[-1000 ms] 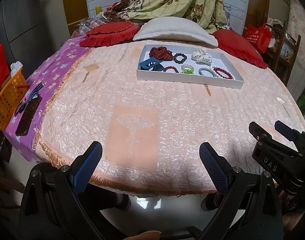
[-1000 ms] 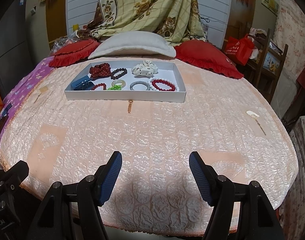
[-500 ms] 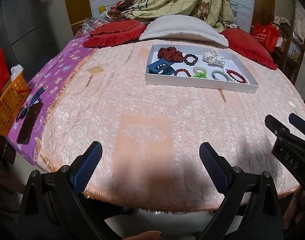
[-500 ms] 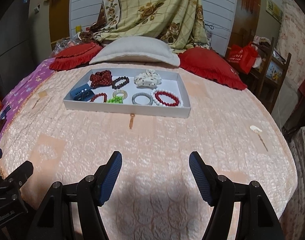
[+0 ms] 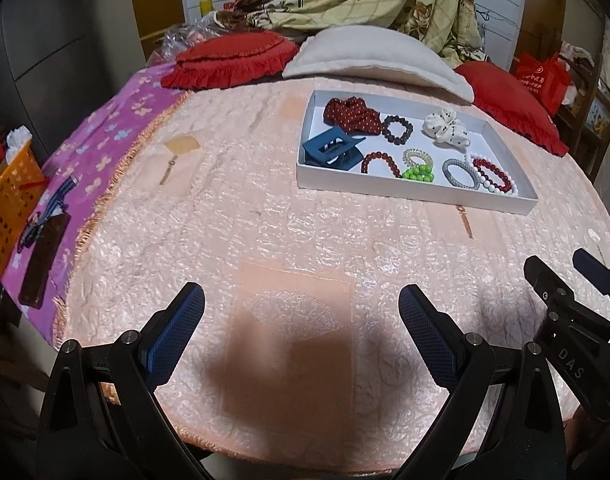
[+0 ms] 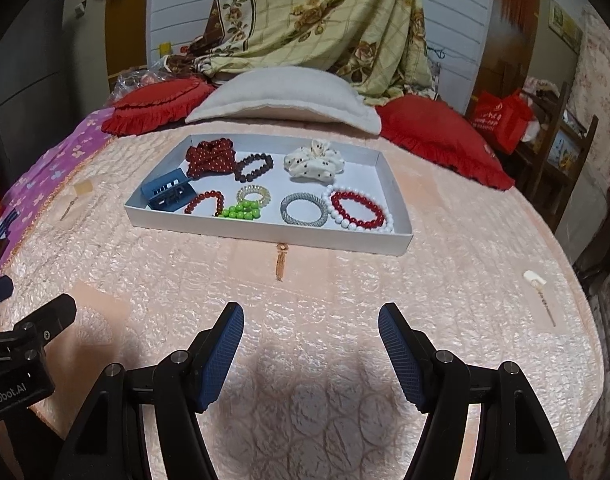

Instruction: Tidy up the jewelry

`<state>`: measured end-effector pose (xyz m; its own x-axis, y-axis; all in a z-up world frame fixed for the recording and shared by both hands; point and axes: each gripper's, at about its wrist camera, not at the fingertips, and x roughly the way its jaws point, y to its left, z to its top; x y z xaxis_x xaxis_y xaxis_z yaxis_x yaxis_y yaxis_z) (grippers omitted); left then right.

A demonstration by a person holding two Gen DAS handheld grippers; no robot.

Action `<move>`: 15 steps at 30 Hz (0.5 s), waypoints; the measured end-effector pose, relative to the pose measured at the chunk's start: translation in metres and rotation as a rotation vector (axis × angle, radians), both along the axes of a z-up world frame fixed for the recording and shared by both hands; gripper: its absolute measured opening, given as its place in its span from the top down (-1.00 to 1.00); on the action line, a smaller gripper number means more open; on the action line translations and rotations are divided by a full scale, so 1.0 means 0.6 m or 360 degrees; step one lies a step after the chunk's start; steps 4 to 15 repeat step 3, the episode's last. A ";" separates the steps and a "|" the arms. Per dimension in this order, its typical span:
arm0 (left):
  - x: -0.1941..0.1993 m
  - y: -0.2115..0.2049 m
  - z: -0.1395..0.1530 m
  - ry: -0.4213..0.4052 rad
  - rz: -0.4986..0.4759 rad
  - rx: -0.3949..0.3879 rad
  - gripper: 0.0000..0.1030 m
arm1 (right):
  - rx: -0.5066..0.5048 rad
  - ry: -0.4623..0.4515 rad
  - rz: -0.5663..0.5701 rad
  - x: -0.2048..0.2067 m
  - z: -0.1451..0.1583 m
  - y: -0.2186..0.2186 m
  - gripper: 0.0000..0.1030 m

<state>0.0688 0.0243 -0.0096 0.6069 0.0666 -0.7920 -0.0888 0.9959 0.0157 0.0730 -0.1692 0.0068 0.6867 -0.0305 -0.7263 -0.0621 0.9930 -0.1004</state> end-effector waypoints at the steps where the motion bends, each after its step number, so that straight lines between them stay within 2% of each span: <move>1: 0.003 -0.001 -0.003 0.0005 0.0001 0.0000 -0.90 | 0.0007 0.0013 -0.0001 0.004 -0.003 0.000 -0.31; 15: 0.011 -0.004 -0.008 0.0013 0.0000 0.0009 -0.90 | 0.0008 0.0027 0.0001 0.010 -0.010 -0.001 -0.32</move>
